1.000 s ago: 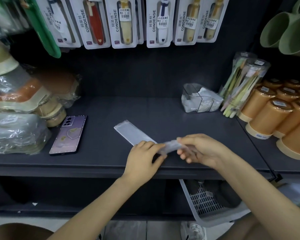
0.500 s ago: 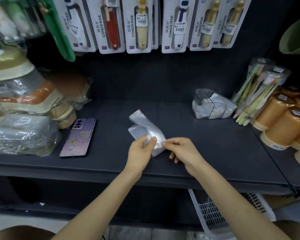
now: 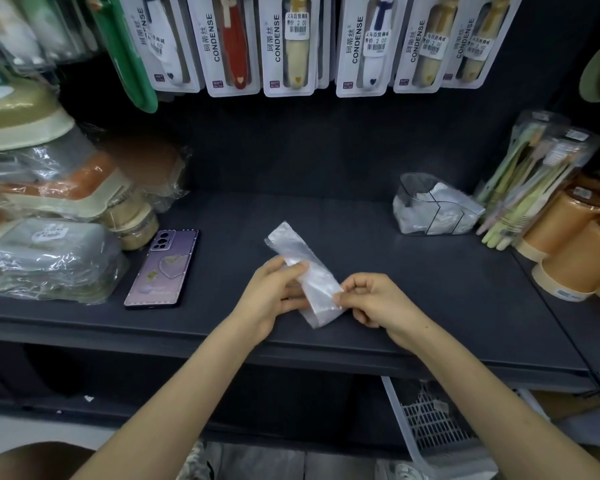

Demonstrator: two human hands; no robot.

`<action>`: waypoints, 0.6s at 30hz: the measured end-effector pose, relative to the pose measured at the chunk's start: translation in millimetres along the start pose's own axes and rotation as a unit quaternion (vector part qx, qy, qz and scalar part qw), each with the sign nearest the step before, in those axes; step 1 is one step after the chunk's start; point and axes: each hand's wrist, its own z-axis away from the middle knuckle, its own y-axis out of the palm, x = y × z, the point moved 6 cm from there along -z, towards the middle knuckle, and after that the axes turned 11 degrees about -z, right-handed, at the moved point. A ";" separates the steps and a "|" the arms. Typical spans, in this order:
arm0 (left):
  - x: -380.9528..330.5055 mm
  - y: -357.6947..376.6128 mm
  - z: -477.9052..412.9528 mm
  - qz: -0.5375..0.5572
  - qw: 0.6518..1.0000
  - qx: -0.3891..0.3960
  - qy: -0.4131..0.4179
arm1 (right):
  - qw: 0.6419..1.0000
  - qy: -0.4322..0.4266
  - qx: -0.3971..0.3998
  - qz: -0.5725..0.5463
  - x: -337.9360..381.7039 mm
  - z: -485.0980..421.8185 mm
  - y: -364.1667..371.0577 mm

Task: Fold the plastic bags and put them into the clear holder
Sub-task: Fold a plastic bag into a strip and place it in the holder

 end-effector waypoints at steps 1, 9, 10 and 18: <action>-0.8 -2.0 -3.0 0.014 1.000 -0.008 -0.007 | 1.000 0.009 0.003 0.010 0.2 -0.9 -0.9; 0.0 -24.4 -39.4 -0.016 0.988 -0.147 -0.052 | 0.997 0.035 0.008 0.072 0.7 -3.7 -10.0; 0.0 -26.4 -42.3 -0.028 0.985 -0.162 -0.050 | 0.996 0.035 0.015 0.081 1.3 -3.6 -10.3; -5.3 -31.0 -40.9 -0.221 0.944 -0.244 0.005 | 0.984 0.003 0.046 0.169 4.9 -0.9 -15.5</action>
